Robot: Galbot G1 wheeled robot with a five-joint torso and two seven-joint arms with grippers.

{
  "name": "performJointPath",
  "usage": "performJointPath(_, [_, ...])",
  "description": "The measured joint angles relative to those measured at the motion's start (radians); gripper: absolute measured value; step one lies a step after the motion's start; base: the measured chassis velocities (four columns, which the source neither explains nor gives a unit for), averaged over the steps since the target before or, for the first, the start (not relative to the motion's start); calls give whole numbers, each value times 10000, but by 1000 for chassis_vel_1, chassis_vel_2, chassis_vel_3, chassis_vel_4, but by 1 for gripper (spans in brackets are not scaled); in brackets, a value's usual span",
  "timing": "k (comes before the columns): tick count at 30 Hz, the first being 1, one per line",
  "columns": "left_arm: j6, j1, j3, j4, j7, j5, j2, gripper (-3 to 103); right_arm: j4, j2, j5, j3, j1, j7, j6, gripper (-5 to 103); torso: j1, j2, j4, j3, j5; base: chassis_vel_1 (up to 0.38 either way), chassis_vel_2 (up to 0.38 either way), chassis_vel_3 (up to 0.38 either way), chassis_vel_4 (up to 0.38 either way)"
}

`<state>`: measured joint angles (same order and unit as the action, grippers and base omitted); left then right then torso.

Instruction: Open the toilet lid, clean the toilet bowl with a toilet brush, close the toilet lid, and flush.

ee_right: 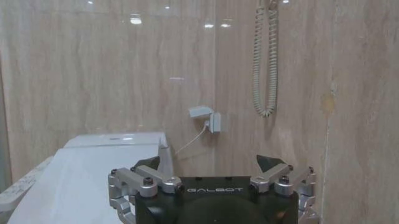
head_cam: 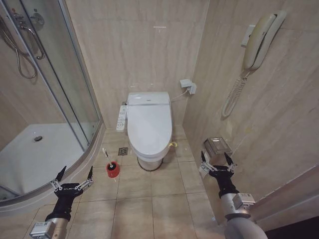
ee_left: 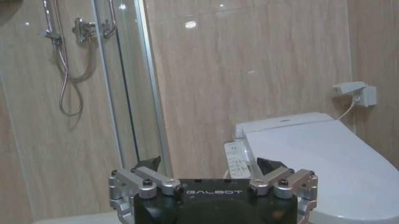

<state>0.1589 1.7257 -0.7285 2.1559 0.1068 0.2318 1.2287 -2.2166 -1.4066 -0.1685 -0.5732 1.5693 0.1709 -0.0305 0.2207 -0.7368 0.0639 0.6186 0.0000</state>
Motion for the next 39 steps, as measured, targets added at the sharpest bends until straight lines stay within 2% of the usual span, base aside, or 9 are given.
performJointPath(21, [0,0,0,0,0,0,0,100,128,35,-65,-49,122,238,187,100,-3,-1,0,-1,1,-12,12,15,-11])
performJointPath(28, [0,0,0,0,0,0,0,100,200,42,-90,-49,32,300,182,100,1,0,2,1,-2,-168,147,172,-176])
performJointPath(38, [0,-2,0,0,0,0,-1,100,510,36,195,-141,-267,897,232,100,12,5,-2,4,4,-234,236,222,-233])
performJointPath(39, [0,-3,0,0,0,0,-1,100,537,42,232,-170,-278,899,242,100,9,4,4,3,-3,-77,147,97,-160])
